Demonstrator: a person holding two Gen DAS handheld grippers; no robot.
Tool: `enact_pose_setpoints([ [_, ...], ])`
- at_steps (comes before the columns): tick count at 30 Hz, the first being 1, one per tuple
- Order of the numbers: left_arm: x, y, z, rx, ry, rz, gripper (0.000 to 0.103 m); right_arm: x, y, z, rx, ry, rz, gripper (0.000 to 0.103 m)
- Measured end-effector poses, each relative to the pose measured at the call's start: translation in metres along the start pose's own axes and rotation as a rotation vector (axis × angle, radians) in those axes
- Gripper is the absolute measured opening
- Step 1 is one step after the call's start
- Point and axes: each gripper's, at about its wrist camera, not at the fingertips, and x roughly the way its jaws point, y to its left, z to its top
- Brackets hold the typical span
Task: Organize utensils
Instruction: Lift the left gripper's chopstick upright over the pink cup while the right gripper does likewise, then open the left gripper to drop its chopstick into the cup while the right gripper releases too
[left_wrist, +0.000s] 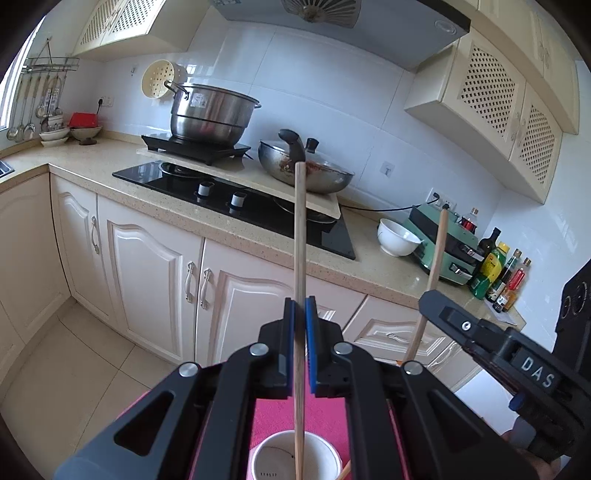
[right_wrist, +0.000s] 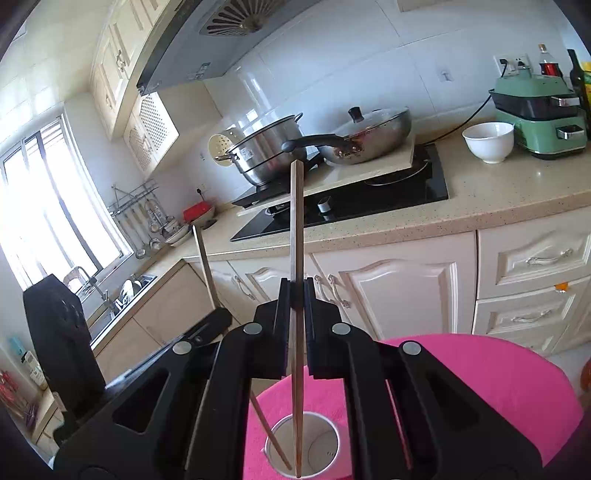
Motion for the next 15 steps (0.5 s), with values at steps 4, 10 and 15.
enact_pose_setpoints([
  [4,0.014,0.004,-0.011,-0.001,0.018,0.018,0.006,0.008,-0.006,-0.003,-0.011,0.008,-0.006,0.007],
  [10,0.015,0.008,-0.036,0.037,0.064,0.051,0.006,0.007,-0.008,-0.015,-0.043,0.039,-0.013,0.007],
  [15,0.003,0.011,-0.054,0.057,0.104,0.063,0.006,-0.001,-0.002,-0.027,-0.084,0.066,-0.021,0.007],
])
